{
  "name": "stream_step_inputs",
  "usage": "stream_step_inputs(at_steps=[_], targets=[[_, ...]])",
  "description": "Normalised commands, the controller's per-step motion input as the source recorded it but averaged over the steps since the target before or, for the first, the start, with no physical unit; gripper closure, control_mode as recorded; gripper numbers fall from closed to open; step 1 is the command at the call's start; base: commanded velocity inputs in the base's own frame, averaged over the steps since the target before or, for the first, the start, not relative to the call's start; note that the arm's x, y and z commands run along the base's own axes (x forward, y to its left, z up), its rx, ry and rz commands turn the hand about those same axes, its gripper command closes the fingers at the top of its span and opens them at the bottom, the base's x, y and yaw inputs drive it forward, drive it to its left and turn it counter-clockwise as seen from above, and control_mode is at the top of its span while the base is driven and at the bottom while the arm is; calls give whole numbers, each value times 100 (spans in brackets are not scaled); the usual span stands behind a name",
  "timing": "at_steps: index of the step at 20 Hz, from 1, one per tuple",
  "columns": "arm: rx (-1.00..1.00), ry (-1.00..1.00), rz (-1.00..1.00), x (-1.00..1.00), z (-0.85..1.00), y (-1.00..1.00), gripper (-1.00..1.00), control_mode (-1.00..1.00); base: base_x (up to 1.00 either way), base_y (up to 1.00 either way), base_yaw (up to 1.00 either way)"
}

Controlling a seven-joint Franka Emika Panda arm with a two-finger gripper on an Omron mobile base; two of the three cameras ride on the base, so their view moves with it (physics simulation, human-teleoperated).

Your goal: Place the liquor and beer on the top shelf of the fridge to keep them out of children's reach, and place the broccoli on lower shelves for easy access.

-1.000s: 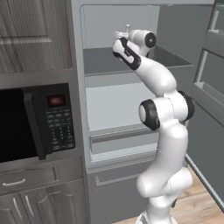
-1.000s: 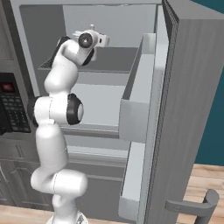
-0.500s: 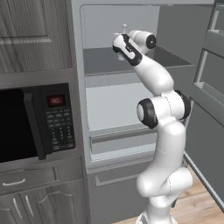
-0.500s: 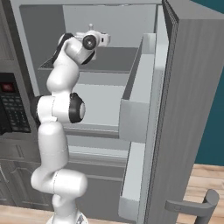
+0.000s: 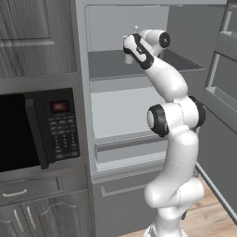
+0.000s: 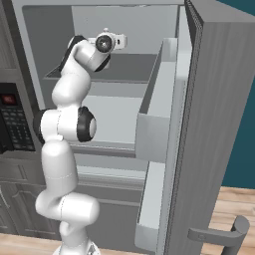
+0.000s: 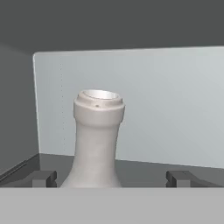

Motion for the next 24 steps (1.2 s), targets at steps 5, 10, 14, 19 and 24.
stream_step_inputs(at_steps=[5,10,14,19,24], targets=[[-10,12,0,-28,0,-6,-100,-100,0,0,0],[-7,15,0,-42,-6,-6,-100,-100,0,0,0],[-8,3,0,-12,-4,7,-100,-100,0,0,0],[-4,0,0,18,0,33,-100,-100,0,0,0],[0,0,0,40,0,35,-100,-100,0,0,0]])
